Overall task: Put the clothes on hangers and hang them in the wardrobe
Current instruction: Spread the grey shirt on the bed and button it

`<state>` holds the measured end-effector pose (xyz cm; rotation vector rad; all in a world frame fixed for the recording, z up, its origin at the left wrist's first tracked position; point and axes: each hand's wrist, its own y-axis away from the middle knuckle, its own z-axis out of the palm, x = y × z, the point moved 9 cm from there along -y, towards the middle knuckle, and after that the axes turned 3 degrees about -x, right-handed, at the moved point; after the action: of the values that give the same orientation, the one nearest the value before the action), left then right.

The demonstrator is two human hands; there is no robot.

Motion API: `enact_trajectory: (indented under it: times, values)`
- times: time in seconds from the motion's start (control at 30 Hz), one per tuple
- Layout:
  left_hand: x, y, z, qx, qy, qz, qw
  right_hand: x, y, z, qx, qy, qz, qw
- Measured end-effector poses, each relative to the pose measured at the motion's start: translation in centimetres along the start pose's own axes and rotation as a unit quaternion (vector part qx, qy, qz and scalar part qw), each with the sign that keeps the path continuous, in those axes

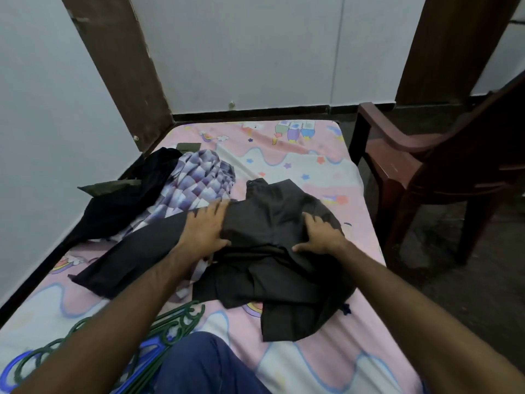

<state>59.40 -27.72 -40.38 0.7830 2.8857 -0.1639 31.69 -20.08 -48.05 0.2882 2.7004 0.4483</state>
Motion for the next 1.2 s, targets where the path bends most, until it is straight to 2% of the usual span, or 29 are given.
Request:
enact_trajectory:
  times: [0.07, 0.17, 0.2, 0.27, 0.33, 0.37, 0.4, 0.43, 0.5, 0.53, 0.57, 0.6, 0.63, 0.67, 0.7, 0.73, 0.77, 0.83, 0.87, 0.93, 0.97, 1.0, 1.1, 1.17, 1.2]
  values:
    - [-2.0, -0.2, 2.3, -0.109, -0.008, -0.04, 0.993, -0.7, -1.0, 1.8, -0.046, -0.003, 0.007, 0.999]
    - [-1.5, 0.7, 2.9, -0.126, -0.042, 0.012, 0.991, -0.4, -0.7, 3.1, -0.103, 0.038, -0.021, 0.994]
    - [-1.1, 0.9, 2.7, -0.115, -0.011, 0.017, 0.993, 0.1, -0.4, 3.1, -0.113, 0.022, -0.033, 0.993]
    - [0.7, 0.7, 0.7, -0.074, 0.167, 0.019, 0.983, 2.0, 0.2, 2.0, -0.085, -0.078, -0.039, 0.993]
    - [4.6, 0.0, -3.3, -0.014, 0.37, 0.047, 0.928, 4.2, 1.1, -0.4, -0.005, -0.214, -0.02, 0.977]
    - [7.7, -0.1, -5.4, -0.003, 0.44, 0.086, 0.894, 5.0, 2.0, -1.8, 0.031, -0.292, -0.011, 0.956]
    - [11.7, 0.2, -6.9, -0.033, 0.494, 0.146, 0.857, 5.3, 2.8, -2.8, 0.053, -0.369, -0.003, 0.928]
    - [16.5, 1.3, -7.5, -0.113, 0.536, 0.215, 0.809, 5.1, 3.7, -3.5, 0.06, -0.441, -0.001, 0.896]
    - [24.7, 5.7, -6.0, -0.359, 0.537, 0.304, 0.701, 5.0, 4.6, -4.7, 0.043, -0.55, -0.014, 0.834]
    - [26.8, 7.8, -4.7, -0.449, 0.51, 0.319, 0.661, 4.7, 5.1, -4.8, 0.018, -0.567, -0.028, 0.823]
    - [27.7, 8.9, -3.6, -0.491, 0.488, 0.328, 0.642, 4.2, 5.9, -4.5, -0.021, -0.554, -0.037, 0.831]
    - [27.7, 8.8, -3.3, -0.479, 0.493, 0.331, 0.646, 4.1, 6.3, -3.8, -0.056, -0.494, -0.043, 0.867]
    - [26.8, 7.6, -3.5, -0.418, 0.523, 0.324, 0.668, 4.0, 6.8, -3.2, -0.061, -0.402, -0.052, 0.912]
    - [25.0, 5.7, -3.7, -0.337, 0.565, 0.29, 0.695, 4.4, 6.9, -3.0, -0.03, -0.319, -0.049, 0.946]
    - [22.4, 3.8, -3.8, -0.248, 0.599, 0.232, 0.725, 5.2, 6.6, -2.9, 0.018, -0.264, -0.047, 0.963]
    - [19.2, 2.3, -3.8, -0.157, 0.62, 0.165, 0.751, 5.8, 6.6, -3.0, 0.053, -0.29, -0.045, 0.955]
    - [15.9, 1.2, -3.4, -0.076, 0.62, 0.102, 0.774, 6.6, 6.7, -3.4, 0.083, -0.354, -0.037, 0.931]
    - [10.4, 0.0, -1.7, 0.015, 0.57, -0.005, 0.821, 9.4, 7.2, -4.6, 0.149, -0.42, 0.024, 0.895]
    - [8.6, -0.4, -0.5, 0.017, 0.543, -0.038, 0.839, 11.1, 7.5, -5.4, 0.184, -0.386, 0.077, 0.901]
    - [7.2, -1.2, 1.9, -0.039, 0.499, -0.07, 0.863, 14.1, 8.9, -6.9, 0.22, -0.212, 0.196, 0.932]
    - [7.2, -1.4, 3.1, -0.069, 0.479, -0.075, 0.872, 14.7, 9.5, -7.4, 0.224, -0.123, 0.23, 0.939]
    - [7.5, -1.6, 3.8, -0.09, 0.465, -0.078, 0.877, 14.6, 9.7, -8.1, 0.237, -0.067, 0.225, 0.943]
    - [9.9, -2.4, 4.8, -0.116, 0.484, -0.064, 0.865, 10.6, 8.2, -9.1, 0.28, 0.002, 0.051, 0.959]
    - [12.4, -3.1, 4.9, -0.136, 0.497, -0.013, 0.857, 7.2, 6.3, -8.5, 0.255, -0.014, -0.07, 0.964]
    - [13.9, -3.4, 5.0, -0.15, 0.477, 0.024, 0.865, 6.1, 5.4, -8.0, 0.236, -0.04, -0.102, 0.965]
